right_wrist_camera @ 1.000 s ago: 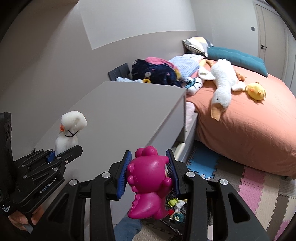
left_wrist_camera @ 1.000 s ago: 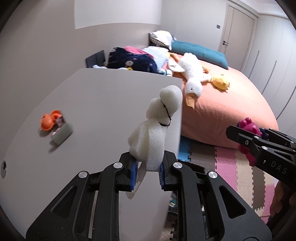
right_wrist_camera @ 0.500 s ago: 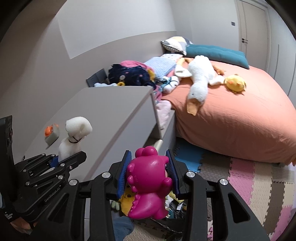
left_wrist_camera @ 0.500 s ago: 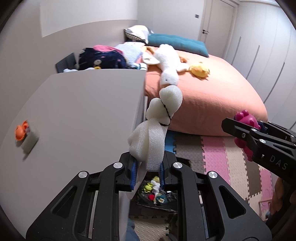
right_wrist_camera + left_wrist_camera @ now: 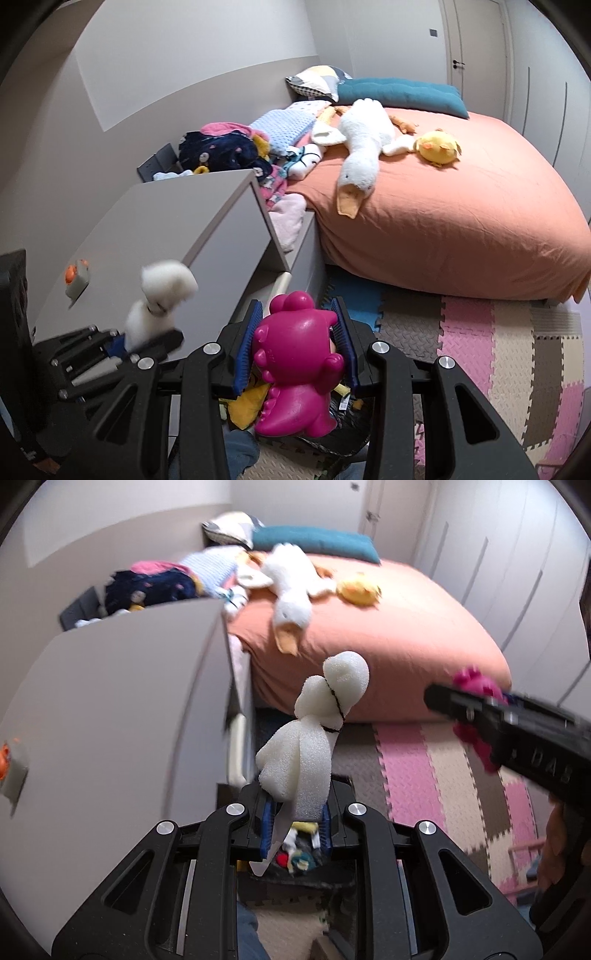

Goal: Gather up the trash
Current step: 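Open both tools to drop the pink plush and foam figure into the bin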

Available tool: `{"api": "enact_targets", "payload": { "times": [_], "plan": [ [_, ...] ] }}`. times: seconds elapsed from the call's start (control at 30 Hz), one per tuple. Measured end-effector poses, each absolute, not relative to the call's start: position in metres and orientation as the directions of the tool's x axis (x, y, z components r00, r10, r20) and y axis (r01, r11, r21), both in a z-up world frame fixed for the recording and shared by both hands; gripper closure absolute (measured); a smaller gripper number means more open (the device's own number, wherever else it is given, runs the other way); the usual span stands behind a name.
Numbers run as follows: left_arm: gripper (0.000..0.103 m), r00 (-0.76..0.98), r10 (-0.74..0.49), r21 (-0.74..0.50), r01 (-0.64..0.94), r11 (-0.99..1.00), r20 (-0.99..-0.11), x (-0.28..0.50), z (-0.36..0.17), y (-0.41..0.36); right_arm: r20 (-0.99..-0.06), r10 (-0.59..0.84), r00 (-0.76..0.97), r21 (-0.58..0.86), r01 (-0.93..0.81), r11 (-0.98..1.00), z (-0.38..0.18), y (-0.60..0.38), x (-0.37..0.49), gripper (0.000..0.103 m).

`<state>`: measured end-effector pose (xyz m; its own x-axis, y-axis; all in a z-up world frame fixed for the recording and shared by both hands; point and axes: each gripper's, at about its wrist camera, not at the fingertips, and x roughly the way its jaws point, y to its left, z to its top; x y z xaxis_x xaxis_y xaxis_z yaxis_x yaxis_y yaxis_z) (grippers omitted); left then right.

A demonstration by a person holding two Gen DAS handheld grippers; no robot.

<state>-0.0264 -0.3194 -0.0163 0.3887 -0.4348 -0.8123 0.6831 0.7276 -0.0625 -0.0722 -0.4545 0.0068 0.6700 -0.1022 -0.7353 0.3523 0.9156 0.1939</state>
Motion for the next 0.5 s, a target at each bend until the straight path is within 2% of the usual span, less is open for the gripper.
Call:
{"api": "enact_targets", "payload": {
  "times": [0.03, 0.07, 0.1, 0.13, 0.5],
  "plan": [
    [0.054, 0.384, -0.406, -0.036, 0.688, 0.725, -0.829, -0.027, -0.022, -0.324, -0.739, -0.107, 0.665, 0.197, 0.366, 0.909, 0.005, -0.459, -0.072, 0.052],
    [0.009, 0.406, -0.383, -0.005, 0.680, 0.733, -0.830, -0.027, -0.024, -0.325, -0.742, -0.120, 0.659, 0.198, 0.387, 0.901, 0.004, -0.463, -0.073, 0.043],
    [0.006, 0.460, -0.360, 0.046, 0.664, 0.746, -0.812, -0.029, -0.024, -0.324, -0.742, -0.140, 0.655, 0.192, 0.409, 0.892, 0.004, -0.467, -0.074, 0.030],
    [0.006, 0.487, -0.345, 0.075, 0.655, 0.752, -0.802, -0.030, -0.024, -0.324, -0.739, -0.172, 0.652, 0.179, 0.435, 0.882, 0.004, -0.470, -0.076, 0.027],
    [0.006, 0.492, -0.349, 0.038, 0.619, 0.785, -0.797, -0.018, -0.019, -0.305, -0.739, -0.197, 0.645, 0.166, 0.457, 0.874, 0.002, -0.472, -0.078, 0.023]
  ]
}}
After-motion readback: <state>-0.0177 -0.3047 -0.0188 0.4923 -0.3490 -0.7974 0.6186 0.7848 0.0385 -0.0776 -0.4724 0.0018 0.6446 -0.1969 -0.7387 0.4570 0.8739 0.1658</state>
